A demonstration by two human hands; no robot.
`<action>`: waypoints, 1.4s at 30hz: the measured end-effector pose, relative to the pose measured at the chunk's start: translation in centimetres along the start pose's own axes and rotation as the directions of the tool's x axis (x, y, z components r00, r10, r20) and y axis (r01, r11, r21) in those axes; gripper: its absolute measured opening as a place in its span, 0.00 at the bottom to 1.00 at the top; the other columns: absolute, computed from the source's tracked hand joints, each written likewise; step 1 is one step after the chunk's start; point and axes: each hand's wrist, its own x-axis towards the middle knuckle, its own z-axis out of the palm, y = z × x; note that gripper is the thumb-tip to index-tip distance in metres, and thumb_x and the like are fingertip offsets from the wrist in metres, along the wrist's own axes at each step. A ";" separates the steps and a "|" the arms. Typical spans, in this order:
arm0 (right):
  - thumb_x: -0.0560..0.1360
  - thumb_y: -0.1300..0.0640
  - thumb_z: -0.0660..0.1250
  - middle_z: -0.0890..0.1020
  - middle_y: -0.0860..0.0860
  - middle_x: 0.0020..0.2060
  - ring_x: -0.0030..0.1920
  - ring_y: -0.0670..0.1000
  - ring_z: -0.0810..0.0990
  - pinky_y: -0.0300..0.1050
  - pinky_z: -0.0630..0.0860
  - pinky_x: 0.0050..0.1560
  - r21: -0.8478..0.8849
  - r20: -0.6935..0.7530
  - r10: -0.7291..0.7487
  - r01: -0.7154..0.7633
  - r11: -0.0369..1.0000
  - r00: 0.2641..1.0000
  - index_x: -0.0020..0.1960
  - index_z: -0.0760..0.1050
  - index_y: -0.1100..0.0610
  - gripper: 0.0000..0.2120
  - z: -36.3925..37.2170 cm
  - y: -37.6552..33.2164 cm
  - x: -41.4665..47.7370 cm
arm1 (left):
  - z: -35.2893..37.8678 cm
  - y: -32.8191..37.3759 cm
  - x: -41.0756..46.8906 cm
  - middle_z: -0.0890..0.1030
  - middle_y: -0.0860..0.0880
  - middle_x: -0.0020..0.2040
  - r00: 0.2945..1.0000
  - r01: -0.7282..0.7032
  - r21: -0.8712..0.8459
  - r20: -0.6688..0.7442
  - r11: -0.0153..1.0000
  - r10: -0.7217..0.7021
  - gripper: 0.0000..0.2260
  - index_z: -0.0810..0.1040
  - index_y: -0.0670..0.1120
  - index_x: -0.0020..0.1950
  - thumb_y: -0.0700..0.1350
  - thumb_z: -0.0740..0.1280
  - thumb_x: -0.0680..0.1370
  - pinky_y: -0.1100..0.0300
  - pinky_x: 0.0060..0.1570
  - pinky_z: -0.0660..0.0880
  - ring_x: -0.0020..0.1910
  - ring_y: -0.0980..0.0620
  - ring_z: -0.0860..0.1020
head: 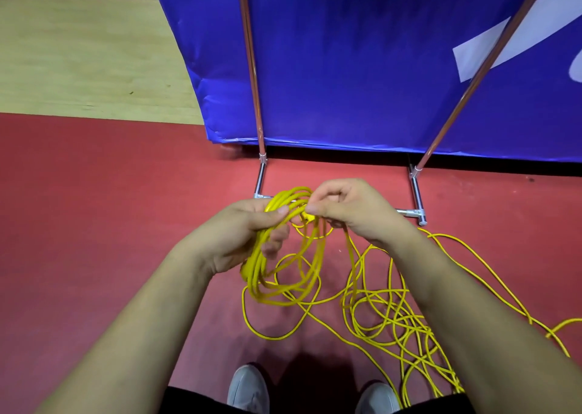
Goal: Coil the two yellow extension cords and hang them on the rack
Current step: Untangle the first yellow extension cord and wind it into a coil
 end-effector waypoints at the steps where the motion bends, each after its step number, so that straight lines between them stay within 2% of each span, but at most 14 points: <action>1: 0.71 0.57 0.74 0.77 0.53 0.26 0.28 0.50 0.67 0.42 0.62 0.30 0.001 -0.036 0.007 -0.007 1.000 0.999 0.40 0.80 0.56 0.04 -0.4 0.6 0.1 | -0.1 0.2 0.1 0.69 0.49 0.29 1.000 -0.024 -0.043 0.000 0.999 0.024 0.08 0.75 0.40 0.48 0.44 0.62 0.77 0.63 0.26 0.63 0.22 0.55 0.66; 5: 0.76 0.60 0.69 0.78 0.51 0.30 0.31 0.48 0.74 0.39 0.71 0.36 -0.025 -0.058 0.091 -0.093 0.995 0.994 0.44 0.78 0.60 0.03 -2.4 3.6 -0.1 | -0.5 0.7 0.0 0.65 0.51 0.27 0.998 -0.043 -0.266 -0.053 0.963 0.030 0.10 0.79 0.42 0.39 0.41 0.60 0.76 0.66 0.21 0.62 0.20 0.58 0.63; 9: 0.77 0.62 0.66 0.80 0.53 0.34 0.34 0.48 0.74 0.40 0.70 0.38 -0.031 -0.040 0.164 -0.165 0.986 0.986 0.44 0.79 0.57 0.05 -3.5 6.3 -1.0 | -0.9 0.6 -0.3 0.70 0.48 0.26 0.997 0.011 -0.226 -0.078 0.974 -0.029 0.07 0.77 0.40 0.41 0.40 0.60 0.74 0.64 0.21 0.68 0.20 0.54 0.68; 13: 0.77 0.63 0.67 0.78 0.47 0.29 0.31 0.44 0.71 0.36 0.67 0.34 -0.064 -0.149 0.079 -0.089 0.994 0.986 0.46 0.82 0.57 0.06 -4.0 5.6 -0.7 | -0.9 0.6 -0.4 0.82 0.37 0.35 0.990 0.102 -0.217 -0.073 0.971 -0.121 0.08 0.82 0.37 0.38 0.39 0.64 0.70 0.54 0.29 0.81 0.31 0.41 0.83; 18: 0.76 0.64 0.67 0.79 0.45 0.28 0.31 0.38 0.74 0.29 0.70 0.38 -0.154 -0.195 -0.055 0.024 0.988 0.979 0.48 0.82 0.59 0.05 -3.9 3.7 -0.5 | -1.8 0.8 -0.6 0.83 0.34 0.40 0.996 0.075 -0.273 -0.032 0.959 -0.087 0.09 0.83 0.36 0.41 0.40 0.72 0.65 0.52 0.32 0.82 0.36 0.40 0.84; 22: 0.74 0.63 0.70 0.84 0.52 0.36 0.37 0.42 0.77 0.34 0.73 0.43 -0.319 -0.094 -0.085 0.051 0.946 0.992 0.47 0.84 0.59 0.04 -2.5 2.5 -0.5 | -1.6 0.2 -0.4 0.83 0.35 0.40 0.987 0.145 -0.150 -0.047 0.978 -0.154 0.11 0.83 0.36 0.42 0.40 0.62 0.73 0.56 0.30 0.80 0.34 0.42 0.84; 24: 0.74 0.62 0.71 0.84 0.50 0.38 0.37 0.42 0.78 0.36 0.73 0.43 -0.346 0.004 -0.100 0.095 0.933 0.995 0.47 0.84 0.60 0.04 -0.8 1.4 -0.5 | -1.2 -0.1 -0.2 0.83 0.35 0.42 0.983 0.177 -0.091 -0.036 0.980 -0.181 0.11 0.82 0.36 0.45 0.40 0.63 0.73 0.57 0.30 0.80 0.34 0.43 0.84; 26: 0.74 0.58 0.71 0.83 0.47 0.37 0.38 0.43 0.79 0.41 0.76 0.44 -0.411 0.109 -0.135 0.168 0.896 0.985 0.44 0.84 0.55 0.03 1.2 0.3 -0.5 | -0.8 -0.4 -0.1 0.83 0.35 0.41 0.980 0.196 -0.045 -0.038 0.980 -0.197 0.10 0.81 0.35 0.46 0.40 0.64 0.73 0.58 0.29 0.80 0.31 0.44 0.83; 28: 0.73 0.53 0.70 0.83 0.49 0.36 0.39 0.48 0.80 0.49 0.77 0.43 -0.505 0.128 -0.195 0.233 0.831 0.972 0.42 0.82 0.49 0.03 2.7 -0.7 -0.6 | -0.6 -0.4 -0.1 0.82 0.39 0.35 0.982 0.177 -0.016 -0.070 0.984 -0.178 0.09 0.80 0.36 0.44 0.40 0.64 0.72 0.60 0.24 0.76 0.25 0.47 0.79; 31: 0.73 0.53 0.72 0.80 0.49 0.33 0.35 0.46 0.75 0.44 0.72 0.38 -0.475 0.077 -0.208 0.220 0.852 0.975 0.42 0.80 0.51 0.03 2.2 -0.5 -0.6 | -0.6 0.0 -0.3 0.69 0.47 0.27 0.991 0.103 -0.060 -0.085 0.993 -0.108 0.06 0.76 0.39 0.42 0.40 0.62 0.74 0.64 0.22 0.63 0.20 0.54 0.66; 33: 0.75 0.55 0.71 0.77 0.47 0.30 0.31 0.41 0.71 0.40 0.69 0.35 -0.487 0.061 -0.112 0.128 0.864 0.992 0.40 0.78 0.55 0.06 0.5 1.2 -0.6 | -1.1 0.3 -0.5 0.66 0.49 0.27 0.994 0.056 -0.110 -0.084 0.992 -0.065 0.06 0.75 0.39 0.42 0.40 0.61 0.74 0.64 0.24 0.59 0.20 0.56 0.63; 35: 0.76 0.57 0.70 0.76 0.47 0.28 0.30 0.41 0.70 0.38 0.66 0.33 -0.402 0.032 0.019 -0.004 0.916 0.999 0.37 0.76 0.58 0.10 -1.8 3.8 -0.8 | -1.8 0.6 -0.7 0.66 0.50 0.27 0.995 0.021 -0.155 -0.093 0.988 -0.036 0.05 0.74 0.40 0.43 0.42 0.64 0.73 0.64 0.24 0.59 0.19 0.57 0.62; 39: 0.76 0.60 0.69 0.80 0.53 0.32 0.36 0.49 0.76 0.45 0.71 0.44 -0.135 -0.100 0.188 -0.200 0.970 0.977 0.41 0.78 0.57 0.05 -4.5 8.7 -1.8 | -2.9 0.8 -0.9 0.67 0.50 0.27 0.993 0.029 -0.211 -0.109 0.977 -0.053 0.10 0.73 0.39 0.44 0.42 0.70 0.67 0.65 0.21 0.61 0.20 0.57 0.64; 42: 0.77 0.59 0.67 0.73 0.49 0.31 0.32 0.46 0.71 0.37 0.68 0.35 -0.042 -0.162 0.216 -0.225 0.973 0.963 0.45 0.83 0.54 0.06 -3.9 9.4 -1.7 | -2.6 0.4 -0.7 0.72 0.45 0.27 0.983 0.109 -0.120 -0.133 0.987 -0.125 0.06 0.76 0.37 0.42 0.40 0.64 0.71 0.64 0.22 0.69 0.20 0.51 0.71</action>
